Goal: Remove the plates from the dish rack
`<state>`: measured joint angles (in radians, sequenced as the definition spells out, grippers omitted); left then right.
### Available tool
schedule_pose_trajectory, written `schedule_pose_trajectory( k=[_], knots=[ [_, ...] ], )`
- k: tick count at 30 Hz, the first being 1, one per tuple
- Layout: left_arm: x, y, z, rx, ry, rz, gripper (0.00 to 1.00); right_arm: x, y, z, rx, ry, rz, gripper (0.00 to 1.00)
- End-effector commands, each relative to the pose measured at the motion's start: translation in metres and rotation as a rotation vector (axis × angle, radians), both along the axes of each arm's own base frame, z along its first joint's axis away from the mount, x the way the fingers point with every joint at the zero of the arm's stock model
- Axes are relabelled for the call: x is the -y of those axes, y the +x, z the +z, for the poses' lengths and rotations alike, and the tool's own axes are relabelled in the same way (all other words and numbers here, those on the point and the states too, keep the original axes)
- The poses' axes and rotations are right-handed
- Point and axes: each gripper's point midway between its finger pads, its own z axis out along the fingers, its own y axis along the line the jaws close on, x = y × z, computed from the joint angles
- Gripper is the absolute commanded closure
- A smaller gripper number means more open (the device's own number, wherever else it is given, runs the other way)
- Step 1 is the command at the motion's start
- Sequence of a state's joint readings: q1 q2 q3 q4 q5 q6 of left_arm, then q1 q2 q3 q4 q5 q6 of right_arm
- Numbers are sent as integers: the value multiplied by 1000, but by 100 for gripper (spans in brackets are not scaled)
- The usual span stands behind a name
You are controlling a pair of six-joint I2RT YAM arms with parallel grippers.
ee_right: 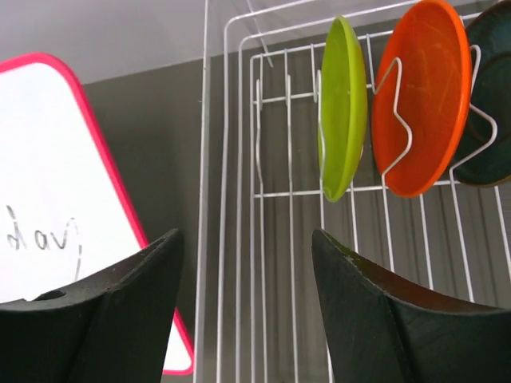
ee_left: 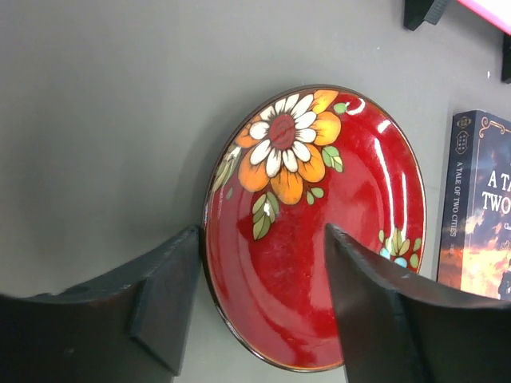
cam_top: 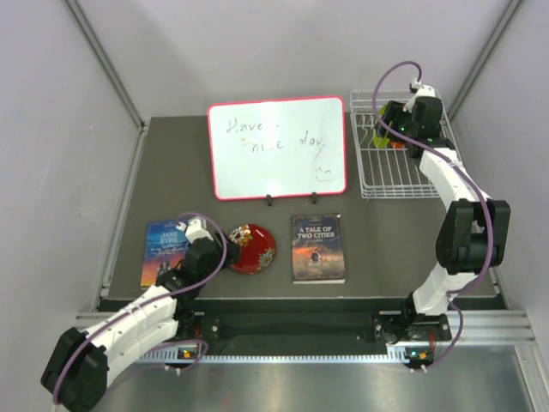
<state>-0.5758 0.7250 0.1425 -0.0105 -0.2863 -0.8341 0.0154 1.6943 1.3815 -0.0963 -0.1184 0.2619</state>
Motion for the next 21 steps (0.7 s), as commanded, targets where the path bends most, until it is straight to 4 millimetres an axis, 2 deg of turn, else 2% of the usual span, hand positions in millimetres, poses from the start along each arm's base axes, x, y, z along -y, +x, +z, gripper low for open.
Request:
schedule_pose_trajectory(
  k=[1,4,5,8,10,14,15,17,18,19,21],
  knots=[
    [4,14,23,56,-8,12,29,35,20,15,24,-72,-80,35],
    [5,16,26,58,1,1,29,48,32,13,14,-112,-123,34],
    [3,12,20,29,22,0,27,49,38,11,2,-113,-122,35],
    [4,15,26,38,35,-9,25,57,54,9,3,-145,-143,35],
    [7,20,37,66,46,-32,25,59,61,4,-23,-157,-138,36],
    [12,30,56,118,72,-65,25,61,87,-9,-42,-172,-126,41],
    [15,35,67,145,72,-73,25,62,91,-12,-46,-182,-125,44],
    [15,39,69,149,111,-87,25,65,101,-22,-68,-196,-130,46],
    [18,45,79,169,120,-94,25,68,103,-26,-81,-207,-137,47],
    [19,47,76,154,136,-97,25,69,108,-33,-95,-217,-137,48],
    [23,53,85,160,132,-98,25,70,111,-37,-102,-225,-138,51]
  ],
)
